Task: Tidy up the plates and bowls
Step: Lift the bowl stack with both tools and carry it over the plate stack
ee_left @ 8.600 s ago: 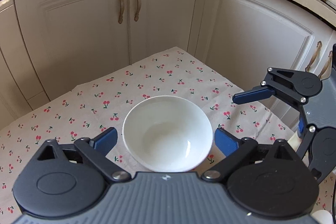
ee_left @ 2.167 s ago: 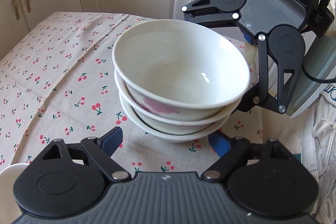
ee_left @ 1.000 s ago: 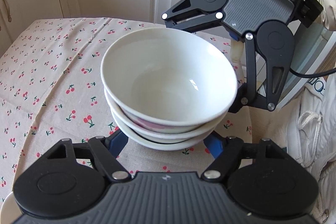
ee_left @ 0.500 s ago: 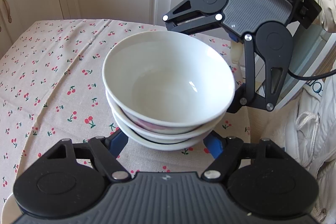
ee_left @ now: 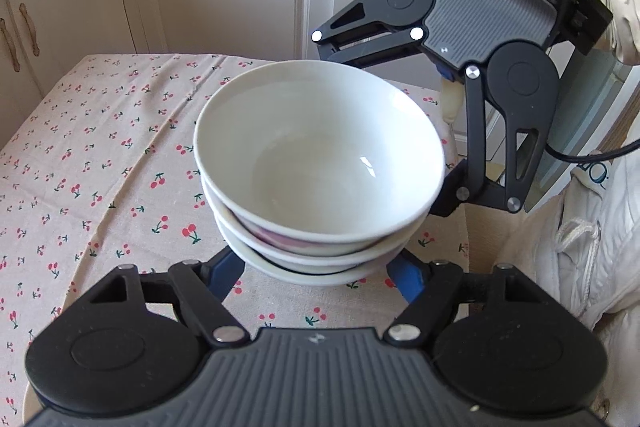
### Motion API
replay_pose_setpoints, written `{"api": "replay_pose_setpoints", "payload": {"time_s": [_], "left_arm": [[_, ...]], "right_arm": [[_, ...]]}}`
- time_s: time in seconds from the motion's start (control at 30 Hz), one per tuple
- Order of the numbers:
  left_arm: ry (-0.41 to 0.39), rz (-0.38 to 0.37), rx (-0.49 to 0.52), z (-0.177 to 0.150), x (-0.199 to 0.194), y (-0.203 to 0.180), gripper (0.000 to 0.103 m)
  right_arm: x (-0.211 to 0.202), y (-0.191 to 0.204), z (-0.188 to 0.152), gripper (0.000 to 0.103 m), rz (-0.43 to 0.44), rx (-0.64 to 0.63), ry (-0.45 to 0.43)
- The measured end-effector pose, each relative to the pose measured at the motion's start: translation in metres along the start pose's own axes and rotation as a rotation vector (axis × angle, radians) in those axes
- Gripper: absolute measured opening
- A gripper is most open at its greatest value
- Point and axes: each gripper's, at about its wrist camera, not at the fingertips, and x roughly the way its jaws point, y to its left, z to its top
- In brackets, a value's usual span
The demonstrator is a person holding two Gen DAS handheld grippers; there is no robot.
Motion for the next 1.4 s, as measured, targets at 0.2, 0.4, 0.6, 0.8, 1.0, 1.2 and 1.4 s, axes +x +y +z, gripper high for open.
{"api": "replay_pose_setpoints", "payload": {"time_s": [0.2,0.4,0.6,0.8,1.0,1.2,1.4], "left_arm": [[-0.029,0.082,-0.019,-0.011,-0.034,-0.001,0.077],[-0.041,0.186,-0.07,-0.037,-0.075,0.003,0.077],[-0.038,0.267,-0.133,-0.066,-0.104,0.011,0.077],[-0.027,0.305,-0.188,-0.091,-0.117,0.02,0.077],[-0.026,0.296,-0.223,-0.105,-0.114,0.033,0.077],[-0.027,0.28,-0.246,-0.115,-0.108,0.044,0.077],[-0.028,0.263,-0.257,-0.121,-0.106,0.05,0.077]], "right_arm": [[-0.006,0.013,0.03,0.089,-0.015,-0.075,-0.021],[0.003,0.034,0.072,0.089,-0.009,-0.185,-0.059],[0.025,0.052,0.111,0.089,0.033,-0.275,-0.081],[0.052,0.06,0.137,0.089,0.072,-0.324,-0.081],[0.078,0.059,0.152,0.089,0.098,-0.333,-0.051],[0.093,0.065,0.158,0.089,0.102,-0.332,-0.02],[0.097,0.063,0.155,0.089,0.109,-0.319,-0.003]]}}
